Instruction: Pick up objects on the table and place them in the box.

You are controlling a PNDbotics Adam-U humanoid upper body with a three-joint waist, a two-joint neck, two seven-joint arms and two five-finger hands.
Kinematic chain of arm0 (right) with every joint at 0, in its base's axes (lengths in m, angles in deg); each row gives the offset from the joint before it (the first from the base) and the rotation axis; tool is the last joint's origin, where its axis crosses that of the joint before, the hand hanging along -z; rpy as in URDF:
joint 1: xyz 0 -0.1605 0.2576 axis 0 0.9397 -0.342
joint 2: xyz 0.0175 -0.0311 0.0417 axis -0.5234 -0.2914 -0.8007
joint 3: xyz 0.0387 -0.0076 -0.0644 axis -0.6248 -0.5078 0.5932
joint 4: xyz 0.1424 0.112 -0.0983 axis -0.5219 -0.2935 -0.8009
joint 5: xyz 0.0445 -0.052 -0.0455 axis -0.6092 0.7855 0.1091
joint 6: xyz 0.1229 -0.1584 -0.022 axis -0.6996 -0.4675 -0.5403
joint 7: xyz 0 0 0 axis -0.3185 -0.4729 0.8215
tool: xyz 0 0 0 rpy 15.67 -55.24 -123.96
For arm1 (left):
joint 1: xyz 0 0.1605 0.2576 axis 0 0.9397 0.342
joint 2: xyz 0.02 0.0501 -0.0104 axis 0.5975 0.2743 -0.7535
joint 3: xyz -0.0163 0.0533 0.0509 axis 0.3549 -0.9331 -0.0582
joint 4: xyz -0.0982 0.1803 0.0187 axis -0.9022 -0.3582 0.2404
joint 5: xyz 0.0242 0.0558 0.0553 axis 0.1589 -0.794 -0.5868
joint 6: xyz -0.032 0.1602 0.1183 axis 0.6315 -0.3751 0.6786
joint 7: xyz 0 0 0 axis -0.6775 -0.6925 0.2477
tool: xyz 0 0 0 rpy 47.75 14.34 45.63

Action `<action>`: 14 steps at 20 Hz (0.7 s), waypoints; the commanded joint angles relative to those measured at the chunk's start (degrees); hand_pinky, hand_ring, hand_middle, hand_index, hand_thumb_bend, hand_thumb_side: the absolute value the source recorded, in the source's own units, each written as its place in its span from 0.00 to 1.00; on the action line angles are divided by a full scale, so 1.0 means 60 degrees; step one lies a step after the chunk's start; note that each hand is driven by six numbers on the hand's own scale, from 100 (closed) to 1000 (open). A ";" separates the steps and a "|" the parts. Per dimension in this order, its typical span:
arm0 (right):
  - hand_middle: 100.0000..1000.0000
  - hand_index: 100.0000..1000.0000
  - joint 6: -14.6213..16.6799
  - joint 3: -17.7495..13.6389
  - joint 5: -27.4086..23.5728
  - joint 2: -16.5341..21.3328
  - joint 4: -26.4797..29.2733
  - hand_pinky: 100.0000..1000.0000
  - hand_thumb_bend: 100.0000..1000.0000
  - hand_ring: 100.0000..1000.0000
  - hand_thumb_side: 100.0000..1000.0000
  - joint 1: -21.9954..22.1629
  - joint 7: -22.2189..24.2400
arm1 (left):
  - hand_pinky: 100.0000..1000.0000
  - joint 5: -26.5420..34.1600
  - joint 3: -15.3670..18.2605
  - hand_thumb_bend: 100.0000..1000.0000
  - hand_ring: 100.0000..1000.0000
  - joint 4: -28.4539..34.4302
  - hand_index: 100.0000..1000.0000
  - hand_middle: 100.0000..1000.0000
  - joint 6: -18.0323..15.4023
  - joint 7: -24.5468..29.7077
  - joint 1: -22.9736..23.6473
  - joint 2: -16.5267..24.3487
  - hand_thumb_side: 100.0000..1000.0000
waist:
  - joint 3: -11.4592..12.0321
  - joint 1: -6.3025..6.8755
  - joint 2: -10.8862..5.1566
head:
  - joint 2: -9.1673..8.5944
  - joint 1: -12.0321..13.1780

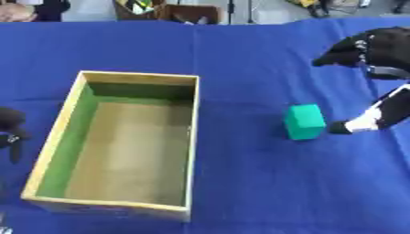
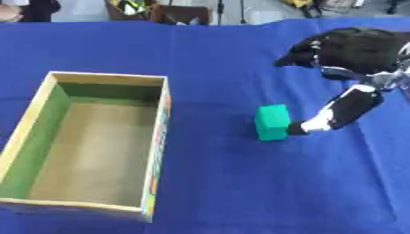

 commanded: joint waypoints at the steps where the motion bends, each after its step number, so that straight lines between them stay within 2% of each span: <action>1: 0.79 0.98 0.0244 0.0154 0.0156 0.0016 -0.0623 0.82 0.56 0.87 0.81 -0.0334 0.0266 | 0.00 0.0020 -0.0034 0.00 0.29 0.0181 0.42 0.43 -0.0016 0.0026 -0.0048 0.0189 0.90 | 0.0052 -0.0022 -0.0231 | -0.0081 -0.0030; 7: 0.77 0.97 0.0330 0.0399 0.0157 -0.0352 -0.1976 0.81 0.54 0.87 0.81 -0.0816 0.0257 | 0.00 0.0038 -0.0051 0.00 0.29 0.0181 0.42 0.43 -0.0014 0.0038 -0.0029 0.0184 0.90 | 0.0126 -0.0013 -0.0246 | -0.0006 -0.0114; 14: 0.76 0.96 0.0507 0.0544 -0.0166 -0.0404 -0.2367 0.82 0.52 0.87 0.78 -0.1083 0.0689 | 0.00 0.0034 -0.0055 0.00 0.29 0.0181 0.42 0.43 -0.0002 0.0059 -0.0009 0.0189 0.90 | 0.0125 -0.0026 -0.0261 | 0.0155 -0.0181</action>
